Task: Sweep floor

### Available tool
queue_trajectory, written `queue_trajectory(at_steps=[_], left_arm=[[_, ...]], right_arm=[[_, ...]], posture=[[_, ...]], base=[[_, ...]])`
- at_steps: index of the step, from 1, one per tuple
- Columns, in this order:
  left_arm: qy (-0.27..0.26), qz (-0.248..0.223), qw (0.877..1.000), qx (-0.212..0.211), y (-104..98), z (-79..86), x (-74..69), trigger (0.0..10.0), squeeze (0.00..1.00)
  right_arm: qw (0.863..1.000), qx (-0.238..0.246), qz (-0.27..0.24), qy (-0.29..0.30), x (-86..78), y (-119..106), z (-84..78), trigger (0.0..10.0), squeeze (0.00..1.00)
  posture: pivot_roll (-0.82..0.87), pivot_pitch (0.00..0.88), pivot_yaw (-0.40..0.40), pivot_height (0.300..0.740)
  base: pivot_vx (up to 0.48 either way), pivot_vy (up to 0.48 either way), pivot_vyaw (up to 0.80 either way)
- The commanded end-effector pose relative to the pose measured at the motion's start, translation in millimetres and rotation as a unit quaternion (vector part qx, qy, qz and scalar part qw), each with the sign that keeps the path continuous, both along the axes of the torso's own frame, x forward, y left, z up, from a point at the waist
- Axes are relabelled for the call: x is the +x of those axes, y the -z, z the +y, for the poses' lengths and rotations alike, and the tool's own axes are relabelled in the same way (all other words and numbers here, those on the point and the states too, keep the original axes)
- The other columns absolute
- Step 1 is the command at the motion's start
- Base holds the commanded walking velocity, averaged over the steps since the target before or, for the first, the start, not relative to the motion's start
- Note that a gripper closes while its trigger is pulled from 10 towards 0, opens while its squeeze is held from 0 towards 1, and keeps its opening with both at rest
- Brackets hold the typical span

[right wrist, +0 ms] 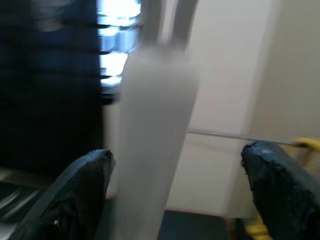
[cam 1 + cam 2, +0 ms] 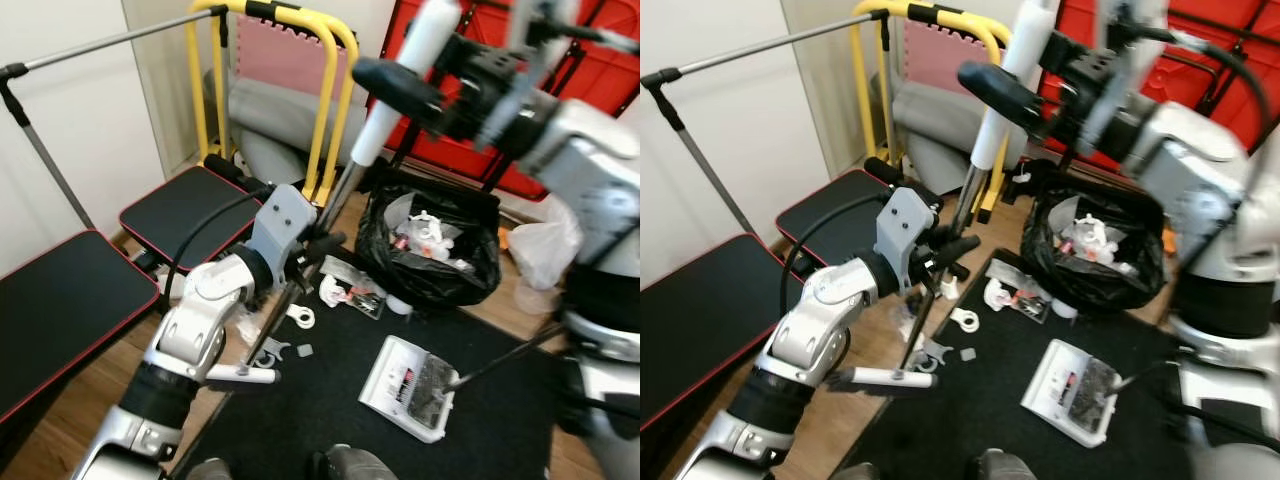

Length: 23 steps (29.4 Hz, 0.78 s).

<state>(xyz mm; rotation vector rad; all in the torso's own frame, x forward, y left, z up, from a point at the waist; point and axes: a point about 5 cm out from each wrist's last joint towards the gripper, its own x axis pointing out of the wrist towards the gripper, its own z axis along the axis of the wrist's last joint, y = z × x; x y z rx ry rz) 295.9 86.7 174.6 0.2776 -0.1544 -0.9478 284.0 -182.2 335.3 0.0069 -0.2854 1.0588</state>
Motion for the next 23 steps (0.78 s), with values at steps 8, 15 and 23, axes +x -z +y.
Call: queue_trajectory(at_steps=[8,15,23], left_arm=[[0.152,-0.001,0.988,0.032,-7.9,-6.6,-21.1,0.0,0.00],[0.183,0.002,0.982,0.055,-3.9,-9.3,-25.0,0.0,0.00],[0.199,0.007,0.978,0.058,-1.5,-13.0,-28.6,0.0,0.00]], right_arm=[[0.990,-0.019,0.014,-0.139,-23.4,4.3,-2.8,10.0,0.00],[0.971,-0.042,0.028,-0.233,-39.0,9.3,9.8,10.0,0.00],[0.968,-0.094,0.050,-0.228,-37.9,26.1,17.8,7.3,0.00]], posture=[[-0.14,0.027,-0.154,0.740],[-0.14,0.021,-0.139,0.740],[-0.14,0.021,-0.134,0.740]], base=[[0.000,0.000,0.00],[0.000,0.000,0.00],[0.000,0.000,0.00]])
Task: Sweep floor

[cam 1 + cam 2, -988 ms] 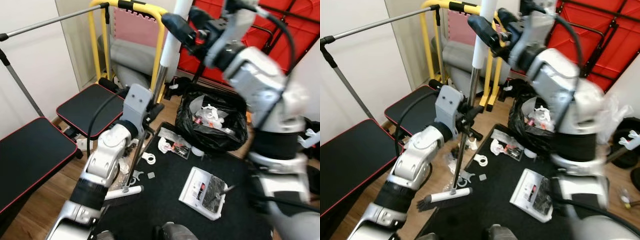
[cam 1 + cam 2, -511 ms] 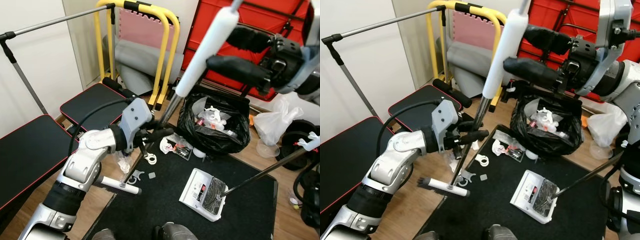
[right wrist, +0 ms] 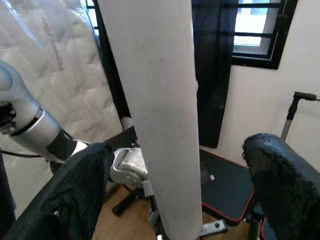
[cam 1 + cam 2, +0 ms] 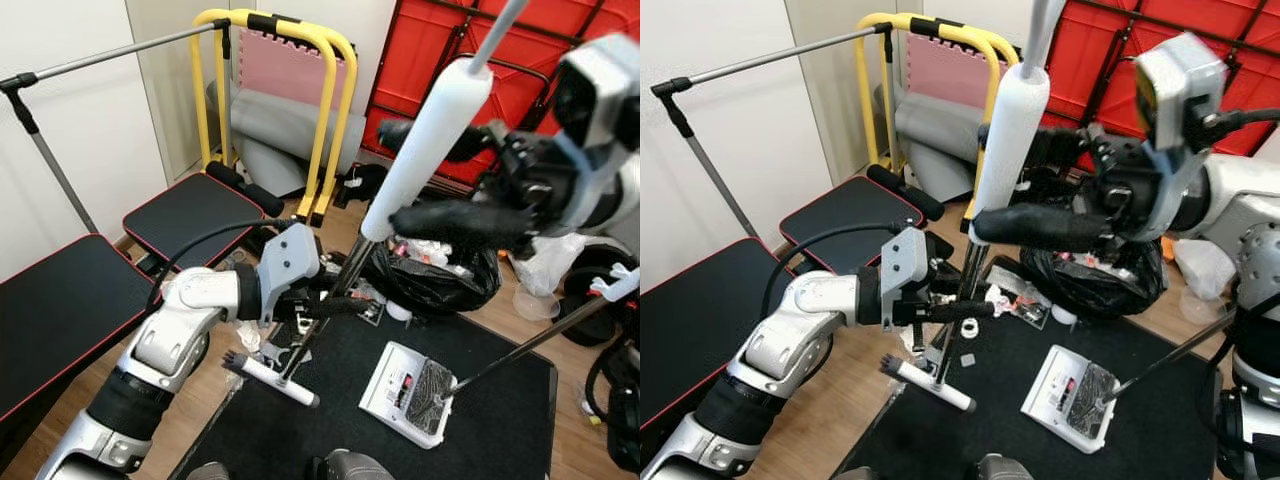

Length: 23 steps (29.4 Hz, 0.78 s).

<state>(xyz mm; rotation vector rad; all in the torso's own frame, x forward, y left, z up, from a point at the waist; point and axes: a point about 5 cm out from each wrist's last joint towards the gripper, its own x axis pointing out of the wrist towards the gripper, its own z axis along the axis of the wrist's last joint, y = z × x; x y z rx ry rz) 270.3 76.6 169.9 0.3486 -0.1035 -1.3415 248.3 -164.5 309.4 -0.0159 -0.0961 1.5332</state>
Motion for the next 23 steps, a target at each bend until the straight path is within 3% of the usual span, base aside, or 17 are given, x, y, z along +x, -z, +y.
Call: queue_trajectory(at_steps=[1,2,23], left_arm=[[0.012,-0.016,1.000,-0.008,-6.1,-2.9,-3.0,0.0,0.00],[0.014,-0.015,1.000,-0.009,-5.8,-3.2,-3.4,0.0,0.00],[0.032,-0.012,0.999,0.005,0.4,-7.8,-6.6,0.0,0.00]], right_arm=[[1.000,-0.012,-0.008,0.000,-2.2,0.1,0.1,7.3,0.00],[1.000,-0.018,-0.008,0.001,-2.7,0.8,0.2,0.0,0.00],[1.000,0.015,-0.025,0.007,-2.8,-0.7,19.2,0.0,0.00]], posture=[[-0.14,0.021,-0.134,0.740],[-0.14,0.021,-0.134,0.740],[-0.16,0.023,-0.126,0.740]], base=[[0.000,0.000,0.00],[0.000,0.000,0.00],[0.000,0.000,0.00]])
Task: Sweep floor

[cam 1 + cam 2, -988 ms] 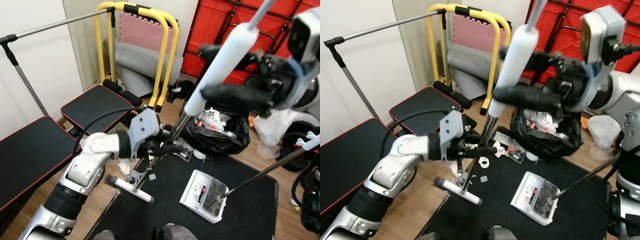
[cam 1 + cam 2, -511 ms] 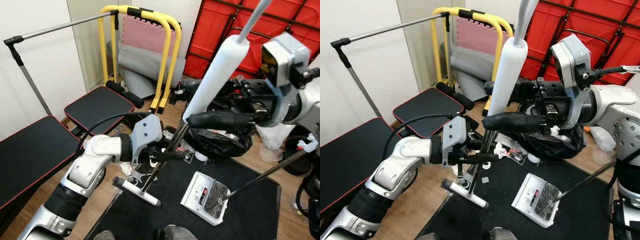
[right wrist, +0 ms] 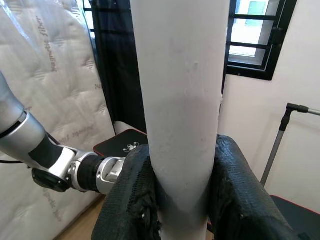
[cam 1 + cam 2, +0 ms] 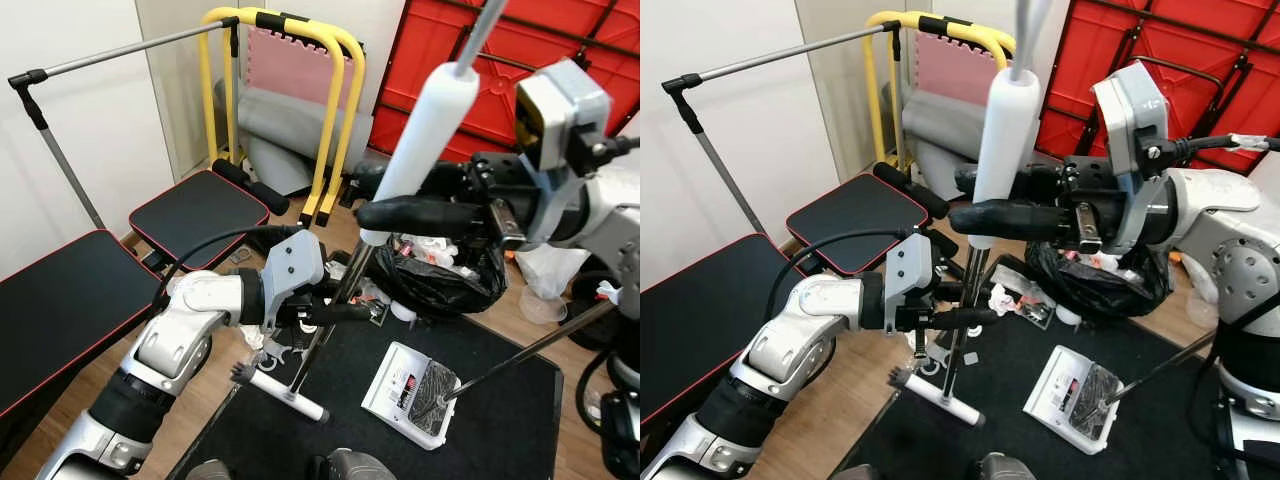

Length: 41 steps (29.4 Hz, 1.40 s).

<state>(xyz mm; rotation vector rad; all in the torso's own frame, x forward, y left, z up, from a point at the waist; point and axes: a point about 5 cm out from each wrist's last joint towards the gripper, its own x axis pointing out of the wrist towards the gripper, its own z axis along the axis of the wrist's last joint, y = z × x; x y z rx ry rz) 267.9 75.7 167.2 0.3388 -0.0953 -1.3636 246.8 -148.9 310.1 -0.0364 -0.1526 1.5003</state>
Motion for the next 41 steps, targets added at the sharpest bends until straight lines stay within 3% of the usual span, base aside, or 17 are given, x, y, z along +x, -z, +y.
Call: queue_trajectory(at_steps=[1,5,6,8,9,14,17,21,24,26,32,34,35,36,37,38,41], left_arm=[[0.022,-0.020,1.000,0.005,-2.3,-7.1,-4.0,0.0,0.00],[0.012,-0.029,0.999,0.007,-2.3,-7.3,-1.8,0.0,0.00],[-0.013,-0.027,1.000,0.002,-3.3,-6.5,4.0,10.0,0.00],[-0.031,-0.026,0.999,-0.002,-4.0,-5.7,8.1,10.0,0.00],[-0.043,-0.019,0.999,-0.011,-5.9,-4.5,11.1,10.0,1.00],[-0.066,-0.025,0.997,-0.016,-9.1,1.4,17.1,10.0,1.00],[-0.103,-0.025,0.994,-0.026,-14.6,20.5,23.9,10.0,1.00],[-0.112,-0.023,0.993,-0.030,-16.2,25.5,25.0,10.0,1.00],[-0.132,-0.018,0.990,-0.045,-20.1,37.0,26.6,10.0,1.00],[-0.166,-0.019,0.984,-0.057,-22.4,46.3,28.8,10.0,1.00],[-0.212,-0.018,0.975,-0.066,-19.4,50.6,31.8,10.0,1.00],[-0.245,-0.008,0.966,-0.079,-15.5,52.0,33.3,10.0,1.00],[-0.295,0.010,0.949,-0.111,-12.4,52.8,33.6,10.0,1.00],[-0.327,0.024,0.935,-0.132,-10.3,53.6,33.3,10.0,1.00],[-0.364,0.043,0.916,-0.160,-8.5,54.1,32.5,10.0,0.00],[-0.364,0.043,0.916,-0.160,-8.5,54.1,32.5,10.0,0.00],[-0.431,0.083,0.877,-0.194,-1.1,54.0,29.2,10.0,0.00]], right_arm=[[1.000,0.005,-0.001,-0.006,-0.9,0.6,4.3,0.0,0.00],[1.000,0.008,-0.003,0.001,0.1,1.7,5.4,0.0,0.00],[1.000,0.013,-0.006,0.011,1.6,2.0,5.8,0.0,0.00],[1.000,0.016,-0.008,0.018,2.7,2.2,6.0,0.0,0.00],[0.999,0.025,-0.017,0.037,5.8,1.0,6.0,0.0,0.00],[0.994,0.056,-0.036,0.091,15.8,-3.3,6.8,0.0,0.00],[0.975,0.078,-0.046,0.202,35.8,2.8,2.3,0.0,0.00],[0.969,0.082,-0.046,0.227,40.0,5.4,0.3,0.0,0.00],[0.955,0.085,-0.052,0.279,48.6,10.3,-5.2,0.0,0.00],[0.933,0.105,-0.054,0.341,57.7,12.1,-12.1,0.0,0.00],[0.915,0.125,-0.051,0.380,64.4,12.6,-18.0,0.0,0.00],[0.903,0.137,-0.048,0.404,68.8,13.1,-22.4,0.0,0.00],[0.883,0.154,-0.041,0.441,73.7,15.0,-30.1,2.4,0.00],[0.869,0.165,-0.035,0.465,76.6,16.7,-35.3,2.4,0.00],[0.856,0.178,-0.027,0.484,77.7,18.6,-40.5,10.0,0.00],[0.856,0.178,-0.027,0.484,77.7,18.6,-40.5,10.0,0.00],[0.833,0.204,-0.020,0.514,78.9,22.2,-48.1,10.0,0.00]], posture=[[-0.16,0.023,-0.126,0.740],[-0.16,0.025,-0.127,0.740],[-0.16,0.025,-0.127,0.740],[-0.16,0.025,-0.127,0.740],[-0.16,0.027,-0.131,0.740],[-0.16,0.029,-0.134,0.740],[-0.16,0.040,-0.133,0.740],[-0.16,0.040,-0.133,0.740],[-0.16,0.052,-0.136,0.740],[-0.16,0.060,-0.139,0.740],[-0.16,0.085,-0.147,0.740],[-0.16,0.096,-0.149,0.740],[-0.16,0.129,-0.154,0.740],[-0.16,0.129,-0.154,0.740],[-0.17,0.157,-0.153,0.740],[-0.17,0.157,-0.153,0.740],[-0.17,0.186,-0.149,0.740]], base=[[0.000,0.000,0.00],[0.000,0.000,0.00],[0.000,0.000,0.00],[0.000,0.000,0.00],[0.000,0.000,0.00],[0.000,0.000,0.00],[0.000,0.000,0.00],[0.000,0.000,0.00],[0.000,0.000,0.00],[0.000,0.000,0.00],[0.000,0.000,0.00],[0.000,0.000,0.00],[0.000,0.000,0.00],[0.000,0.000,0.00],[0.000,0.000,0.00],[0.000,0.000,0.00],[0.000,0.000,0.00]])
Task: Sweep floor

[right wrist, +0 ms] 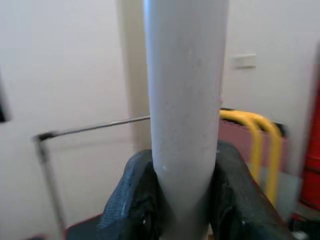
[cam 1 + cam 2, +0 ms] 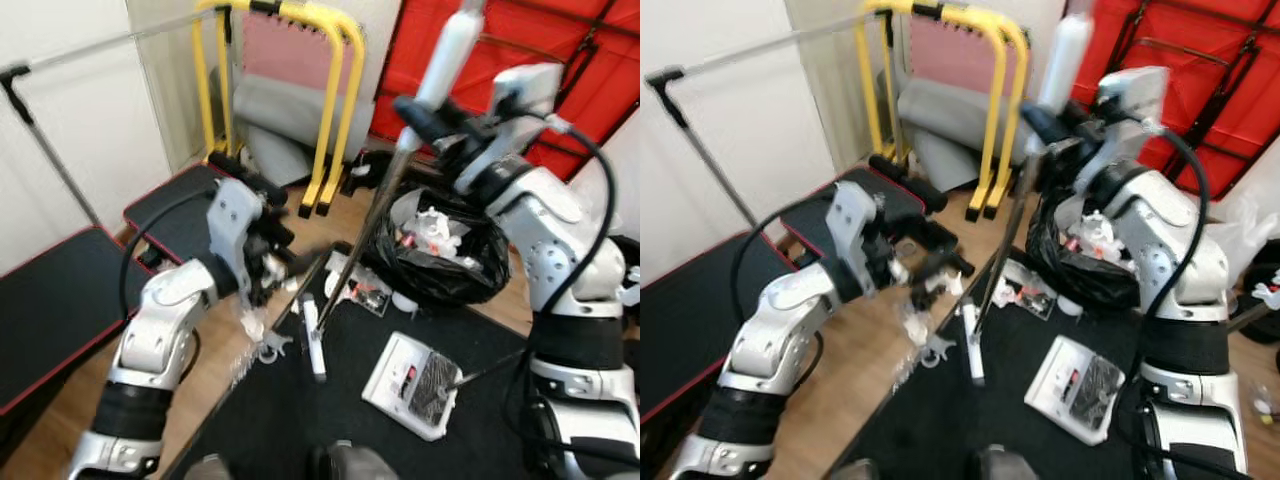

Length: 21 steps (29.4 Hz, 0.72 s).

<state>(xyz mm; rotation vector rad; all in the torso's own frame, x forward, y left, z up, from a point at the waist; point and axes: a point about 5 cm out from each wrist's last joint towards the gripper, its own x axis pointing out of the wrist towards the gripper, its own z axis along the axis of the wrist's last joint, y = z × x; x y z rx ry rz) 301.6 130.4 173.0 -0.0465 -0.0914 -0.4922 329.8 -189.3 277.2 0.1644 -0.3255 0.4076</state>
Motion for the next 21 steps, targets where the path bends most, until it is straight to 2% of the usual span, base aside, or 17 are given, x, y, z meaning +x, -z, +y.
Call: queue_trajectory(at_steps=[1,2,3,4,5,6,7,8,12,18,21], left_arm=[[-0.017,0.021,0.999,-0.018,4.8,-0.7,-4.5,10.0,0.00],[-0.019,0.032,0.999,-0.026,9.0,-5.1,-10.9,10.0,0.00],[-0.019,0.032,0.999,-0.026,9.0,-5.1,-10.9,10.0,0.00],[-0.012,0.037,0.999,-0.035,10.8,-9.2,-18.5,10.0,0.00],[-0.012,0.037,0.999,-0.035,10.8,-9.2,-18.5,10.0,0.00],[0.000,0.037,0.999,-0.039,11.0,-12.7,-23.7,8.6,0.00],[0.000,0.037,0.999,-0.039,11.0,-12.7,-23.7,8.6,0.00],[0.012,0.036,0.999,-0.028,10.7,-13.5,-28.4,0.0,0.00],[0.001,0.043,0.999,-0.020,9.6,-6.8,-32.4,0.0,0.00],[-0.014,0.053,0.998,-0.017,10.0,-4.9,-34.5,0.0,0.00],[-0.015,0.058,0.998,-0.012,10.4,-3.4,-42.7,0.0,0.00]], right_arm=[[0.999,0.016,-0.038,0.024,-4.1,-10.7,-7.7,10.0,0.00],[0.998,0.028,-0.045,0.039,-3.6,-10.4,-9.7,10.0,0.00],[0.998,0.028,-0.045,0.039,-3.6,-10.4,-9.7,10.0,0.00],[0.996,0.040,-0.051,0.053,-3.6,-10.4,-11.4,10.0,0.00],[0.996,0.040,-0.051,0.053,-3.6,-10.4,-11.4,10.0,0.00],[0.995,0.049,-0.057,0.065,-2.6,-10.2,-13.2,10.0,0.00],[0.995,0.049,-0.057,0.065,-2.6,-10.2,-13.2,10.0,0.00],[0.992,0.063,-0.065,0.088,-0.2,-10.4,-16.5,10.0,0.00],[0.988,0.086,-0.079,0.099,5.5,-6.8,-15.9,10.0,0.00],[0.986,0.072,-0.094,0.118,7.2,-4.6,-14.7,10.0,0.00],[0.983,0.070,-0.089,0.143,11.4,-2.5,-20.0,10.0,0.00]], posture=[[-0.17,0.186,-0.149,0.740],[-0.17,0.204,-0.142,0.740],[-0.17,0.204,-0.142,0.740],[-0.17,0.218,-0.142,0.740],[-0.17,0.218,-0.142,0.740],[-0.17,0.218,-0.142,0.740],[-0.17,0.218,-0.142,0.740],[-0.17,0.237,-0.142,0.740],[-0.17,0.266,-0.140,0.740],[-0.17,0.287,-0.139,0.740],[-0.15,0.316,-0.137,0.740]], base=[[0.000,0.000,0.00],[0.000,0.000,0.00],[0.000,0.000,0.00],[0.000,0.000,0.00],[0.000,0.000,0.00],[0.000,0.000,0.00],[0.000,0.000,0.00],[0.000,0.000,0.00],[0.000,0.000,0.00],[0.000,0.000,0.00],[0.000,0.000,0.00]])
